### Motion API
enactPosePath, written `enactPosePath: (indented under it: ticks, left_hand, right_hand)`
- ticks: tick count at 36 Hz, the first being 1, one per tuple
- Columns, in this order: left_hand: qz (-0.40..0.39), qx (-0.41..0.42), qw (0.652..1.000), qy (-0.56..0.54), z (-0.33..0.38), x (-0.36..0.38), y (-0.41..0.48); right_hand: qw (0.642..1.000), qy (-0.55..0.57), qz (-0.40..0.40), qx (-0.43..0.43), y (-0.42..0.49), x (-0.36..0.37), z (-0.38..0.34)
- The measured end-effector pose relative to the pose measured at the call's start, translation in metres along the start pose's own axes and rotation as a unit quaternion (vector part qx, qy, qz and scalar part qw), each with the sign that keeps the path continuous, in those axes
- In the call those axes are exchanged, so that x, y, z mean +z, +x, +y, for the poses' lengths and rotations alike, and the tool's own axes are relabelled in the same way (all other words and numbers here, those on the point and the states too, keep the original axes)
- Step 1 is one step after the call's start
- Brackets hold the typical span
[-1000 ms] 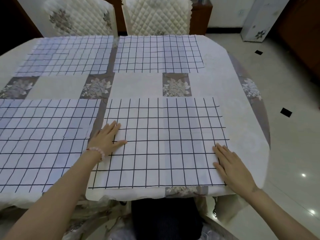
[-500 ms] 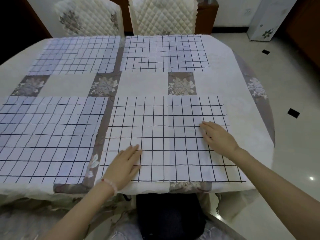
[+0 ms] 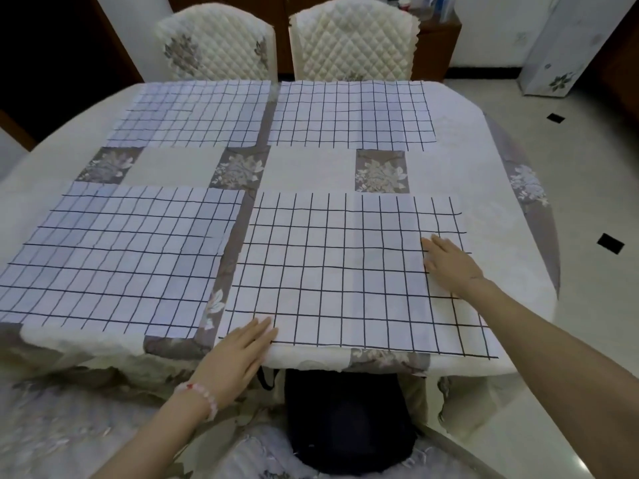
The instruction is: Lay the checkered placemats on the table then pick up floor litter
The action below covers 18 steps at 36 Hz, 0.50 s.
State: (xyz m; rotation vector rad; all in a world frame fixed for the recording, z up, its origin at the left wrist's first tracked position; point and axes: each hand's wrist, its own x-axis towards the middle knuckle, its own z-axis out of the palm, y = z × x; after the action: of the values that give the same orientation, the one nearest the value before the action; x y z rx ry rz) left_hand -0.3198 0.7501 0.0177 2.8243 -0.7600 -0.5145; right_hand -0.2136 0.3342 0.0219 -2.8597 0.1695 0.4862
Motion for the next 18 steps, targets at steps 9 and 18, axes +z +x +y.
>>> enactPosePath:
  ticks: [9,18]
  left_hand:
    - [0.016,-0.080,0.995,-0.064,0.016,-0.014,0.009]
    - [0.159,-0.181,0.908,-0.343,0.050,-0.035,-0.025]
  right_hand:
    - [0.991,0.117,0.041,-0.041,-0.043,-0.012,-0.030]
    - [0.950,0.306,0.065,-0.017,-0.111,-0.014,-0.050]
